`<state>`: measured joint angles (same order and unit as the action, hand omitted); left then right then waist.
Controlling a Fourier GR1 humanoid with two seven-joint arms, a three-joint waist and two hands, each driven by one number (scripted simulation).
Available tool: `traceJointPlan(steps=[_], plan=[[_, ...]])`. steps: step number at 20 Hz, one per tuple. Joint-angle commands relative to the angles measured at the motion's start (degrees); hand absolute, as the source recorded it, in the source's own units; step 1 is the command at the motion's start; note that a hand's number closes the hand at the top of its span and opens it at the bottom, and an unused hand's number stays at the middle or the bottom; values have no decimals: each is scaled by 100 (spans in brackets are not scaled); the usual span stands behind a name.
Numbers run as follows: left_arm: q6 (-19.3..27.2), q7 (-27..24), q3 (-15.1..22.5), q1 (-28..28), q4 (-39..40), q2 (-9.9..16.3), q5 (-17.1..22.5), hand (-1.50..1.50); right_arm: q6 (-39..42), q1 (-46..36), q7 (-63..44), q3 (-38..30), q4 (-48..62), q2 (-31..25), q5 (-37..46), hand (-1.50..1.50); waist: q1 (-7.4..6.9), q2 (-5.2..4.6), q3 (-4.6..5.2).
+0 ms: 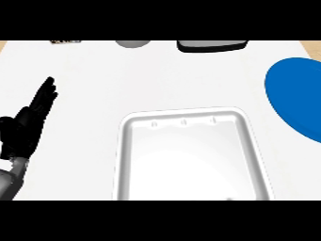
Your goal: Pick the tomato from the tray and place it in the plate
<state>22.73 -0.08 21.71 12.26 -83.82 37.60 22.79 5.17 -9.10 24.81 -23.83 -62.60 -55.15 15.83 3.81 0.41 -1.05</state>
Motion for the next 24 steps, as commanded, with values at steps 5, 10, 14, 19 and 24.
traceJointPlan(steps=[5,10,14,19,24], plan=[[-2,69,307,512,347,-622,-227,0,819,-635,1113,-31,1743,-350,-142,150,-454,-83,96],[-221,149,226,799,508,-614,-105,0,667,-1612,942,510,2214,10,275,150,-547,-97,98],[-44,-23,299,758,612,-811,-190,0,236,-1831,916,897,2521,494,725,150,-532,-89,99],[187,247,543,931,383,-900,-278,0,-517,-2203,494,1475,2856,661,1636,150,-603,-103,94],[4,81,457,773,533,-756,-151,0,-363,-2444,132,1450,3664,1295,1577,-150,-578,-96,93]])
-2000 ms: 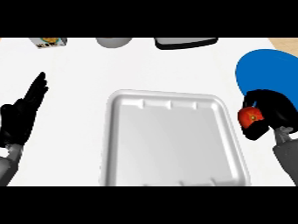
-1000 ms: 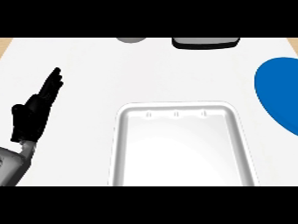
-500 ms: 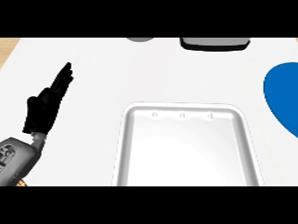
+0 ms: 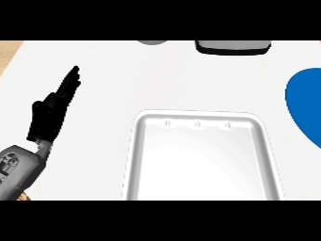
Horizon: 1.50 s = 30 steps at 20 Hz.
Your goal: Pick the tomato from the tray and place it in the plate
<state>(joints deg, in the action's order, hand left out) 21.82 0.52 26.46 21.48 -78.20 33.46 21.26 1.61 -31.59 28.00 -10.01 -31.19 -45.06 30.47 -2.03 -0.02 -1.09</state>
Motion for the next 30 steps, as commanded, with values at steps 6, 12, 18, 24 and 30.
traceJointPlan(steps=[6,12,18,24,30], plan=[[35,-89,-119,79,187,-355,2,0,-254,-760,102,-120,1318,822,33,-150,-3,-79,91],[8,8,-147,11,64,-219,116,0,656,-870,862,-1014,1540,529,-947,-150,82,-61,90],[24,22,-128,13,49,-175,151,0,1062,-929,529,-1923,1876,-247,-1773,-150,138,-60,91],[104,-68,-109,43,142,-184,149,0,1683,-475,526,-2452,2246,-1237,-2219,-150,137,-98,77],[225,-115,-24,90,198,-302,128,0,2055,237,1052,-2600,2410,-1377,-2339,-150,132,-121,58]])
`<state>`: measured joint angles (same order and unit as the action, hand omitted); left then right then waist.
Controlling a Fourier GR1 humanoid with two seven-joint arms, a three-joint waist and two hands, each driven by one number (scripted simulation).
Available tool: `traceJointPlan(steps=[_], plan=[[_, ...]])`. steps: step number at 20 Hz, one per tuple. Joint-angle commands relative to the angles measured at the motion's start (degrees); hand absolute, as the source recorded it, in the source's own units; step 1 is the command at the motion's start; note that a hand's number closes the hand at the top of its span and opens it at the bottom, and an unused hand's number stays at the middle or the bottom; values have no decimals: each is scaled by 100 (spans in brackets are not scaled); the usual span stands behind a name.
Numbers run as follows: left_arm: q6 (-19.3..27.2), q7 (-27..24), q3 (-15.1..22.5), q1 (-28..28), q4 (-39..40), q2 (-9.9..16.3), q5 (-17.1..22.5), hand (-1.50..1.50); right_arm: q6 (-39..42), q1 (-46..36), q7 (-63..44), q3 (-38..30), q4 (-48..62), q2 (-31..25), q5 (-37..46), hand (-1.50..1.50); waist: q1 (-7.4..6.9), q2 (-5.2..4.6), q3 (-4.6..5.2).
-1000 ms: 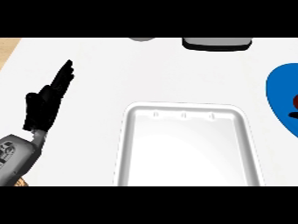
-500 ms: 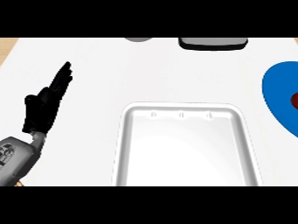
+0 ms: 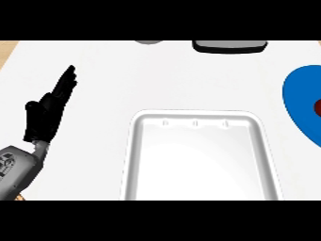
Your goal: Pick the tomato from the tray and place it in the plate
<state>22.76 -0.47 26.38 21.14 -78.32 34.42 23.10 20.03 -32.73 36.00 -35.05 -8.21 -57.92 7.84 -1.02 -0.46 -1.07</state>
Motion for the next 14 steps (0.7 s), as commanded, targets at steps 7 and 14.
traceJointPlan(steps=[7,14], plan=[[117,-58,42,-33,37,-262,18,0,856,864,494,-173,126,-609,-129,-150,22,-55,43],[49,-100,-24,-33,29,-118,176,0,720,1041,565,-219,80,-452,-162,-150,-76,-70,26]])
